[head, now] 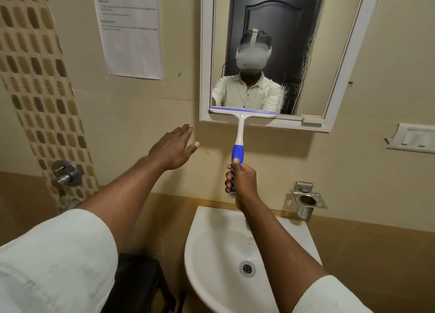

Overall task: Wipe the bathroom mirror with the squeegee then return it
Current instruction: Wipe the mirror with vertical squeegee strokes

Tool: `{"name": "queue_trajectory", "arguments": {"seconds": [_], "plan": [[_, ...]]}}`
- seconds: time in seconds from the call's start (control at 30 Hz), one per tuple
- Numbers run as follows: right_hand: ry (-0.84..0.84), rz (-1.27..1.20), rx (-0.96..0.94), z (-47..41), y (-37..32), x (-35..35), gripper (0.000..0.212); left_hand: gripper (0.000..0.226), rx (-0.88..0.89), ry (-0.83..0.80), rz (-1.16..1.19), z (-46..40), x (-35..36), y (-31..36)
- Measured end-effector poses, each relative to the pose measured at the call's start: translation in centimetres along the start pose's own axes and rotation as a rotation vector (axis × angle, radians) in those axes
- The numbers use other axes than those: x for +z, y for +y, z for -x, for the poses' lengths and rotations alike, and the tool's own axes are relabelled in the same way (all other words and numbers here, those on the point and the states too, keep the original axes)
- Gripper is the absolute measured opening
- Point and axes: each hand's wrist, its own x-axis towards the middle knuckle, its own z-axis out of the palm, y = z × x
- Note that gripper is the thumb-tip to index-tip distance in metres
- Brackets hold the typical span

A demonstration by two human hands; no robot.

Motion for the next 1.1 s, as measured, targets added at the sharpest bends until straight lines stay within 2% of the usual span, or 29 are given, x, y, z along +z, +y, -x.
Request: {"name": "queue_trajectory", "arguments": {"seconds": [0.37,0.77,0.93,1.1], "plan": [[0.037,-0.044,-0.123,0.0,-3.5,0.7,0.032,0.063,0.044,0.097,-0.02,-2.1,-3.6,0.5],[-0.021,-0.014,-0.423,-5.1,-23.8,1.6,0.031,0.064,0.132,0.358,-0.07,-7.6,-15.5,4.4],[-0.059,-0.088,-0.457,-6.2,-30.5,1.9,0.03,0.064,0.14,0.463,-0.086,-9.1,-20.3,5.8],[-0.034,-0.113,-0.447,-7.5,-33.6,2.0,0.032,0.065,0.166,0.495,-0.124,-9.5,-22.5,6.3]]}}
